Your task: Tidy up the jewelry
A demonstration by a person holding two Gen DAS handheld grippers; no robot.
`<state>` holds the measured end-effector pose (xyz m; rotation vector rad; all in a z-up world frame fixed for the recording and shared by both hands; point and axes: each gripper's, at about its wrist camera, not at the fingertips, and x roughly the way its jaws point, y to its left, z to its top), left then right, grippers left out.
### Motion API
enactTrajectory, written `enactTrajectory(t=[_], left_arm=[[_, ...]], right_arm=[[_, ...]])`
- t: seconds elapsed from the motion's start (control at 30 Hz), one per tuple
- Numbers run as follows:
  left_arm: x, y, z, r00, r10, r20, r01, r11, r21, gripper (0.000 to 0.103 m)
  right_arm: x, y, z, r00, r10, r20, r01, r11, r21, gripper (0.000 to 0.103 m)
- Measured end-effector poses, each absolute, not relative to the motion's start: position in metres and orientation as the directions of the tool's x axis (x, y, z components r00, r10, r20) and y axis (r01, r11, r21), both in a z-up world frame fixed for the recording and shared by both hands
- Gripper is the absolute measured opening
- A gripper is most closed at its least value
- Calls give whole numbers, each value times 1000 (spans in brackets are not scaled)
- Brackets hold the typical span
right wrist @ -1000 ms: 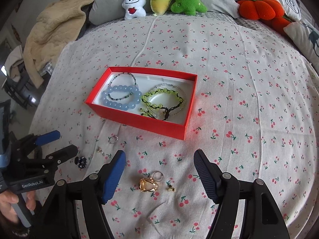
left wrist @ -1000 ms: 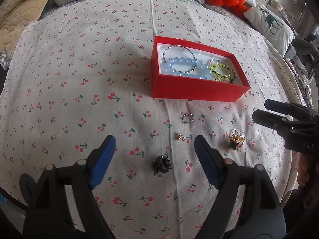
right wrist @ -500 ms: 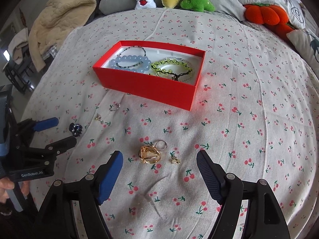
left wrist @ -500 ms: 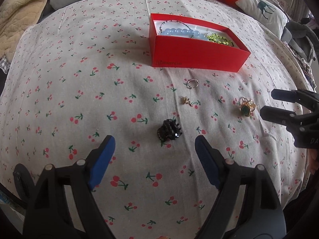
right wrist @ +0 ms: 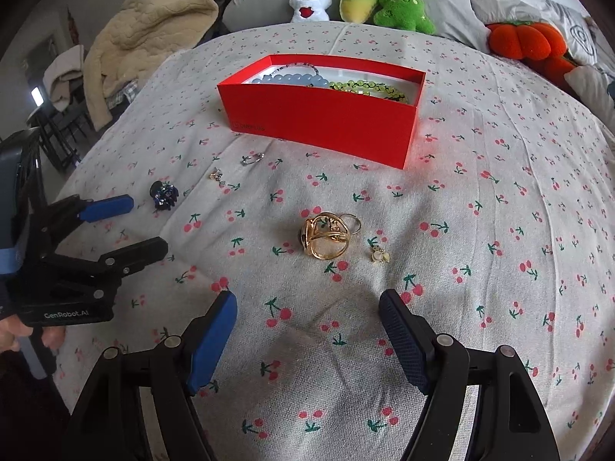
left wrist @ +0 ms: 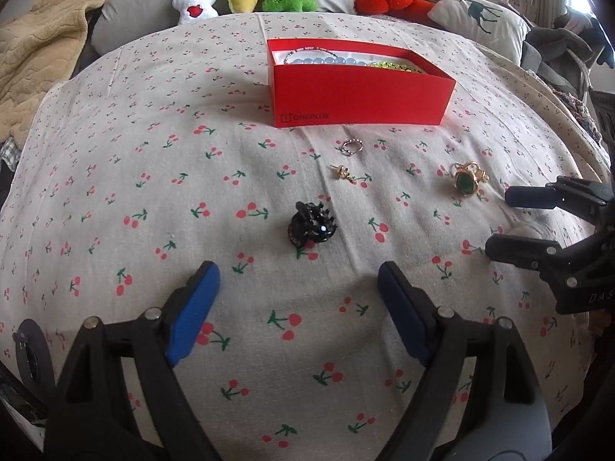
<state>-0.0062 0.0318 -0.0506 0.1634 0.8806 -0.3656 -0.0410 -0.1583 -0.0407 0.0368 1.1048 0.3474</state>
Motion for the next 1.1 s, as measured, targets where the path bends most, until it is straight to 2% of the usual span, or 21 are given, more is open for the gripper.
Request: enactTrajectory(t=[0.1, 0.2, 0.3, 0.43, 0.57, 0.8, 0.97, 1.0, 1.03, 1.07, 1.1], left_arm=[[-4, 32, -50, 570, -260, -780, 373, 927, -37, 84], [-3, 29, -50, 563, -279, -778, 374, 926, -62, 77], [-2, 25, -48, 564, -288, -774, 377, 924, -69, 62], [1, 20, -47, 558, -300, -774, 376, 923, -87, 48], [3, 17, -46, 559, -296, -775, 371, 925, -86, 40], [6, 15, -45, 560, -289, -777, 357, 930, -89, 27], [8, 15, -45, 559, -291, -777, 349, 932, -98, 18], [8, 16, -44, 559, -293, -776, 348, 932, -100, 13], [8, 16, -44, 558, -294, -776, 348, 932, -103, 11], [8, 17, -44, 558, -295, -776, 346, 932, -105, 11], [8, 17, -44, 556, -297, -777, 346, 932, -109, 11]], right_arm=[[-40, -158, -42, 411, 297, -862, -243, 947, 211, 78], [-35, -158, -42, 412, 300, -860, -222, 949, 225, 77], [-30, -157, -43, 414, 298, -860, -202, 951, 232, 68], [-23, -158, -42, 415, 295, -860, -183, 954, 239, 53], [-18, -159, -43, 414, 292, -862, -170, 955, 242, 44], [-16, -158, -42, 412, 294, -862, -172, 955, 243, 36], [-14, -159, -42, 408, 292, -865, -167, 955, 244, 26], [-14, -160, -42, 408, 293, -864, -166, 955, 246, 25], [-14, -160, -41, 410, 293, -864, -166, 955, 245, 22], [-14, -159, -40, 409, 294, -864, -170, 955, 244, 15], [-14, -159, -40, 410, 294, -864, -173, 955, 242, 14]])
